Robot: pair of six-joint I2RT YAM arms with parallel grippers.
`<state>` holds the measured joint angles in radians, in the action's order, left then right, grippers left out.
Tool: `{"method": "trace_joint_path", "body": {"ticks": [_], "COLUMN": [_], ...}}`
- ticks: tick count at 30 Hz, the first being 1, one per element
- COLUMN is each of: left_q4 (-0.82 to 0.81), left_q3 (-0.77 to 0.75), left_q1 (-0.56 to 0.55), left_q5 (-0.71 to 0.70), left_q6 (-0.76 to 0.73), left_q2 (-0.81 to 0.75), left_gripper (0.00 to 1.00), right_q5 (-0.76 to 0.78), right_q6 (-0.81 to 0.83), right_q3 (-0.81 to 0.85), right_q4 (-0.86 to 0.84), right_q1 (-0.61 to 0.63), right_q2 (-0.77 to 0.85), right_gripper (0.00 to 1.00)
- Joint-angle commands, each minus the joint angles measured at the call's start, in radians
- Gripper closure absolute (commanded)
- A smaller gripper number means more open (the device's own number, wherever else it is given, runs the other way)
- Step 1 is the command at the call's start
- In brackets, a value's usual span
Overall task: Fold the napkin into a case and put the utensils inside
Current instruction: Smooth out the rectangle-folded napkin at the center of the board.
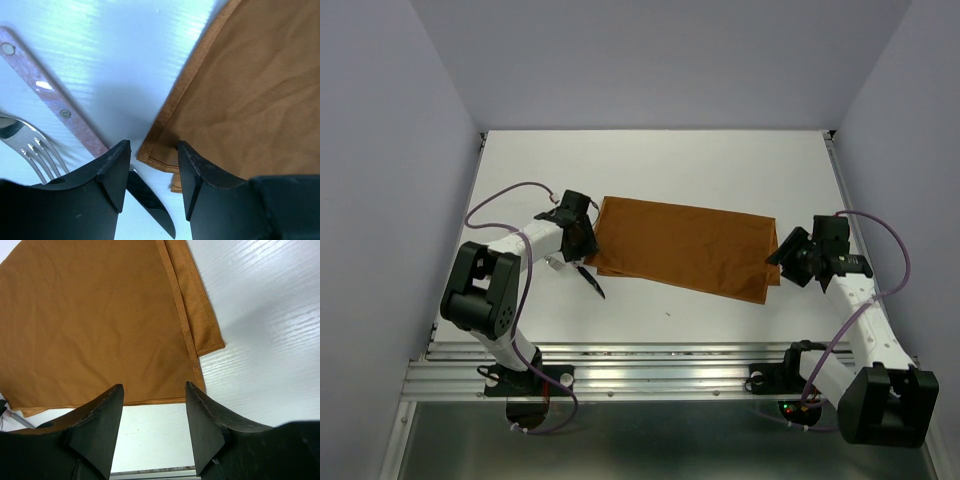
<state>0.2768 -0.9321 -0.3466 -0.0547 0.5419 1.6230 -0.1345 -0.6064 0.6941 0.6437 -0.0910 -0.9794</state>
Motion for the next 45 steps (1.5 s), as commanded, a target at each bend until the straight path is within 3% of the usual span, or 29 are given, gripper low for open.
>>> {"method": "trace_joint_path", "body": {"ticks": [1,16,19,22,25,35,45], "left_q4": [0.002,0.001,0.001,0.002,0.022,0.093,0.096], "left_q3": [0.022,0.035,0.035,0.033,0.019,-0.079,-0.093], "left_q1": [-0.005,-0.057,-0.063,-0.066,-0.066,-0.072,-0.074], "left_q5": [-0.062,-0.033,-0.037,-0.042,-0.053,-0.042,-0.031], "left_q6": [0.015,0.026,0.033,0.036,0.039,0.020,0.007], "left_q2": [-0.028,0.040,0.054,0.055,0.052,-0.015,-0.006], "left_gripper": [0.47,0.55,0.61,0.73,1.00,1.00,1.00], "right_q5": [-0.016,-0.011,-0.010,-0.004,-0.002,0.029,0.130], "right_q6": [0.017,0.008,0.010,0.011,0.008,-0.082,-0.217], "right_q3": [0.021,0.013,0.019,0.021,0.019,-0.033,-0.134], "right_q4": [-0.001,0.002,0.007,0.011,0.017,0.027,-0.042], "right_q1": [0.002,0.002,0.002,0.002,0.002,0.034,0.212], "right_q2": [-0.005,0.004,0.005,0.007,0.008,-0.031,-0.137], "right_gripper": [0.42,0.42,0.42,0.42,0.43,0.47,0.48]}}
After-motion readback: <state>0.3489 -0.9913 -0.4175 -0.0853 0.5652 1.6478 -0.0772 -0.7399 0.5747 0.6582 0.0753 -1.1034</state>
